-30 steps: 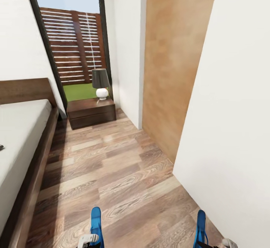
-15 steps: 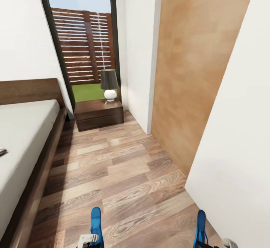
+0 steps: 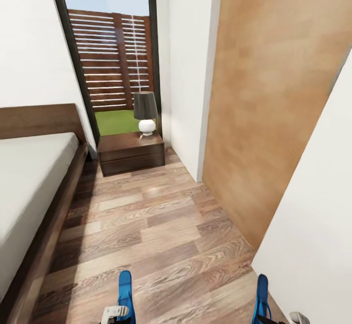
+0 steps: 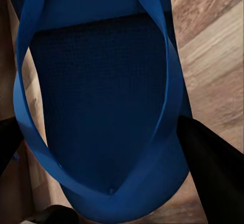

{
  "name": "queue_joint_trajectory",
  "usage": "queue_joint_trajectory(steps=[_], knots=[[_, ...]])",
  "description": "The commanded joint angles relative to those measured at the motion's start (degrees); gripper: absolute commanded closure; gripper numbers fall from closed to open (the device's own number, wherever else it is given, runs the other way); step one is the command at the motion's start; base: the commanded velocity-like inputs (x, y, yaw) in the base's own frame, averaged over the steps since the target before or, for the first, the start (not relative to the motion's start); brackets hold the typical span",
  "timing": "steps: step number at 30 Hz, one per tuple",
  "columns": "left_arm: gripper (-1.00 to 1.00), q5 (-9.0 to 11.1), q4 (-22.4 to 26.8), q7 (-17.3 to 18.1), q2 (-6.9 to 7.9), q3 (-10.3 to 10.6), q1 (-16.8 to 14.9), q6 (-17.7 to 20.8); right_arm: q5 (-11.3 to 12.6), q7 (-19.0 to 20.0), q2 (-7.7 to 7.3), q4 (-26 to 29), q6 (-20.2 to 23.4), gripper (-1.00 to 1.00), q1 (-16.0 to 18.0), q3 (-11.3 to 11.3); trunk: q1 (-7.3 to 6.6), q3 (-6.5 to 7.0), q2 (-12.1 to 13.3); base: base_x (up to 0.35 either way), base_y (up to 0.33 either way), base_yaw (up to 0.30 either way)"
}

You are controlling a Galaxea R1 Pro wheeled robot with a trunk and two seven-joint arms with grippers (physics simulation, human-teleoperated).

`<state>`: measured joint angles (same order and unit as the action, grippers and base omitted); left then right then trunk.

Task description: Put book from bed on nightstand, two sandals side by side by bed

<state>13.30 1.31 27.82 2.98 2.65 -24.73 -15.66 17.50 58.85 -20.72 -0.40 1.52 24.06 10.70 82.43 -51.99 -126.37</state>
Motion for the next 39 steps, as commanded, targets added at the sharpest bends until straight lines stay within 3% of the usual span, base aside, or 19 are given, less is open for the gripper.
queue_joint_trajectory(steps=[1,31,33,34,35,37,39], knots=[[1.0,0.41,-0.08,0.22,0.0,0.25,-0.06,-0.16,-0.19,0.22,-0.02,-0.04,0.17,1.0,0.02,0.54,0.02,-0.05,-0.02,0.326,0.0,0.252],[1.0,0.41,-0.09,0.22,0.0,0.25,-0.06,-0.16,-0.19,0.21,0.3,-0.15,0.16,1.0,0.02,0.48,0.02,-0.05,-0.02,0.326,0.0,0.065],[1.0,0.41,-0.12,0.22,0.0,0.25,-0.06,-0.16,-0.19,0.17,2.17,-0.19,0.15,1.0,0.02,0.51,0.02,-0.05,-0.02,0.326,0.0,0.018],[1.0,0.41,-0.14,0.22,0.0,0.25,-0.06,-0.16,-0.19,0.04,3.74,-0.21,0.15,1.0,0.02,0.52,0.02,-0.05,-0.02,0.326,0.0,0.009],[1.0,0.41,-0.15,0.22,0.0,0.25,-0.06,-0.16,-0.19,-1.31,6.23,-0.23,0.11,1.0,0.02,0.5,0.02,-0.05,-0.02,0.326,0.0,0.005],[1.0,0.41,-0.13,0.22,0.0,0.25,-0.06,-0.16,-0.27,-6.09,9.03,-0.22,-0.03,1.0,0.02,0.48,0.02,-0.05,-0.02,0.326,0.0,0.002],[1.0,0.41,-0.15,0.22,0.0,0.25,-0.06,-0.16,-0.46,-11.53,10.78,-0.22,-0.13,1.0,0.02,0.46,0.02,-0.05,-0.02,0.326,0.0,0.001]])
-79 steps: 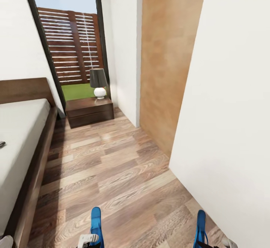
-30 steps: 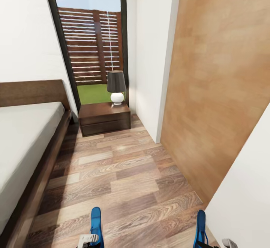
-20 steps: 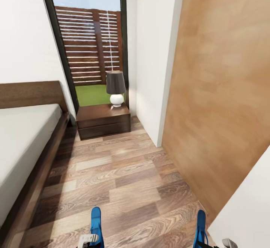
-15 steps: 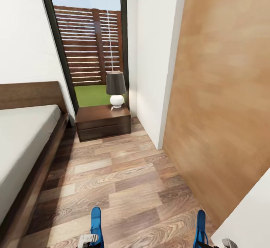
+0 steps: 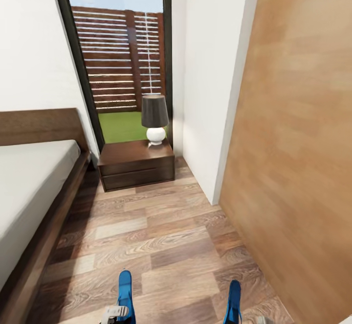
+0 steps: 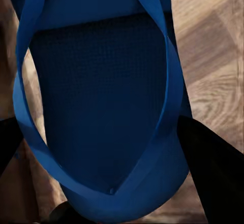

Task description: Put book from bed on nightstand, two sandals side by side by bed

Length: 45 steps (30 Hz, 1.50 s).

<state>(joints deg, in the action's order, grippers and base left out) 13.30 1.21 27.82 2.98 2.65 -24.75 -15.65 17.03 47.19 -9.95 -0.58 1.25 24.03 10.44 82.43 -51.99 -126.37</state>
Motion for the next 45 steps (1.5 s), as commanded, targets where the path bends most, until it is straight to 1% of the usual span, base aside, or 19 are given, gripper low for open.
queue_joint_trajectory(steps=[1,4,7,21,29,39,45], knots=[[1.0,0.41,-0.06,0.22,0.01,0.25,-0.04,-0.17,-0.05,-1.71,0.46,-0.02,0.11,1.0,0.05,0.69,0.02,-0.05,-0.02,0.326,0.0,0.0],[1.0,0.41,-0.07,0.22,0.01,0.25,-0.04,-0.17,-0.14,-4.31,1.09,0.17,0.09,1.0,0.05,0.64,0.02,-0.05,-0.02,0.326,0.0,0.0],[1.0,0.41,-0.07,0.22,0.01,0.25,-0.04,-0.17,-0.15,-4.82,1.21,0.21,0.07,1.0,0.05,0.63,0.02,-0.05,-0.02,0.326,0.0,0.0],[1.0,0.5,-0.07,0.22,0.01,0.25,-0.04,-0.17,-0.16,-5.02,1.25,0.46,0.07,1.0,0.05,0.63,0.02,-0.05,-0.02,0.326,0.0,0.003],[1.0,0.5,-0.07,0.22,0.01,0.25,-0.04,-0.17,-0.2,-5.09,1.25,0.47,0.07,1.0,0.05,0.63,0.02,-0.05,-0.02,0.326,0.0,0.226],[1.0,0.48,-0.07,0.22,0.0,0.25,-0.04,-0.17,-0.19,-5.09,1.25,0.49,0.07,1.0,0.05,0.63,0.02,-0.05,-0.02,0.326,0.0,0.045],[1.0,0.49,-0.07,0.22,0.01,0.25,-0.04,-0.17,-0.18,-5.09,1.25,0.49,0.07,1.0,0.06,0.63,0.02,-0.05,-0.02,0.326,0.0,0.206]])
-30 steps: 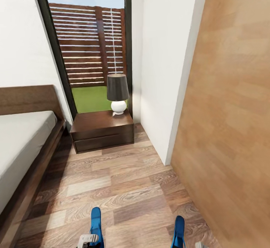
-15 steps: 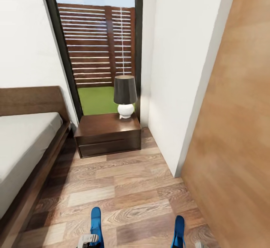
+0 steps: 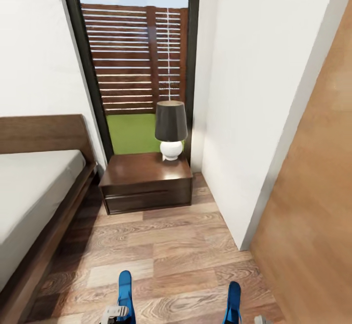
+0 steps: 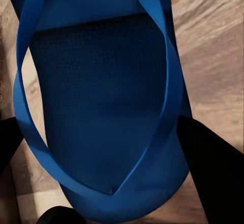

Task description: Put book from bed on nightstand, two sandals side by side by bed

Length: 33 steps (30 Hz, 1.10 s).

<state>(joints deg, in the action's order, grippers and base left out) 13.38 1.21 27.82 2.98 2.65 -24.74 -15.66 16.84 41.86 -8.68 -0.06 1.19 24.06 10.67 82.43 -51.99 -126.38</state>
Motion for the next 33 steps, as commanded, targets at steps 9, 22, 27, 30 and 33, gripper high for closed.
queue_joint_trajectory(steps=[9,22,27,30,33], knots=[[1.0,0.41,-0.07,0.22,-0.02,0.25,-0.05,-0.14,0.02,0.23,-0.02,-0.03,0.14,1.0,0.02,0.4,0.02,-0.05,-0.02,0.32,-0.085,0.023],[1.0,0.42,-0.07,0.22,0.0,0.25,-0.05,-0.08,0.03,0.23,-0.02,0.02,0.13,1.0,0.02,0.4,0.02,-0.05,-0.02,0.305,-0.157,0.0],[1.0,0.42,-0.07,0.22,0.01,0.25,-0.05,-0.07,0.02,0.23,-0.02,0.09,0.13,1.0,0.02,0.4,0.02,-0.05,-0.02,0.301,-0.15,0.0],[1.0,0.42,-0.07,0.22,0.01,0.25,-0.05,-0.08,0.01,0.23,-0.02,0.03,0.13,1.0,0.02,0.4,0.02,-0.05,-0.02,0.301,-0.148,0.0],[1.0,0.42,-0.07,0.22,0.01,0.25,-0.05,-0.09,-0.02,0.23,-0.02,0.03,0.14,1.0,0.02,0.4,0.02,-0.05,-0.02,0.235,-0.099,0.121]])
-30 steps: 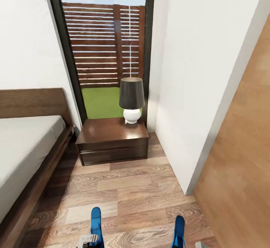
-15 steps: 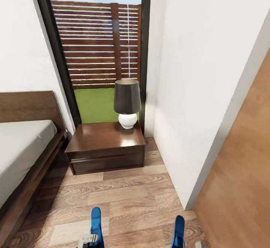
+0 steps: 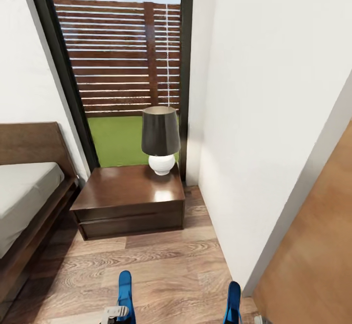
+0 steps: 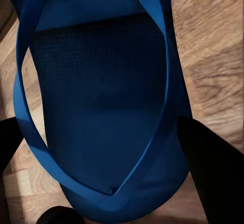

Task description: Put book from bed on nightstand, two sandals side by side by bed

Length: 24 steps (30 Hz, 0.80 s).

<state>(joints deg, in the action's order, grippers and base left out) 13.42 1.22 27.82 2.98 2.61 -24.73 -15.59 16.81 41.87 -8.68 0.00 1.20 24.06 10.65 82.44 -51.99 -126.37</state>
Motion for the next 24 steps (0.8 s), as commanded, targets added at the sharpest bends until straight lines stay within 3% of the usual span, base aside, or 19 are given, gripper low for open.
queue_joint_trajectory(steps=[1,16,24], knots=[[1.0,0.38,-0.08,0.21,0.01,0.29,-0.05,-0.19,0.03,0.23,-0.02,-0.05,0.13,1.0,0.02,0.42,0.01,-0.05,-0.02,0.117,-0.043,0.228],[1.0,0.38,-0.08,0.21,0.01,0.29,-0.05,-0.17,0.0,0.23,-0.01,-0.06,0.12,1.0,0.02,0.42,0.01,-0.05,-0.02,0.013,-0.004,0.287],[1.0,0.38,-0.08,0.21,-0.01,0.29,-0.05,-0.2,-0.02,0.23,-0.02,-0.08,0.12,1.0,0.02,0.42,0.01,-0.05,-0.02,0.156,0.0,0.293]])
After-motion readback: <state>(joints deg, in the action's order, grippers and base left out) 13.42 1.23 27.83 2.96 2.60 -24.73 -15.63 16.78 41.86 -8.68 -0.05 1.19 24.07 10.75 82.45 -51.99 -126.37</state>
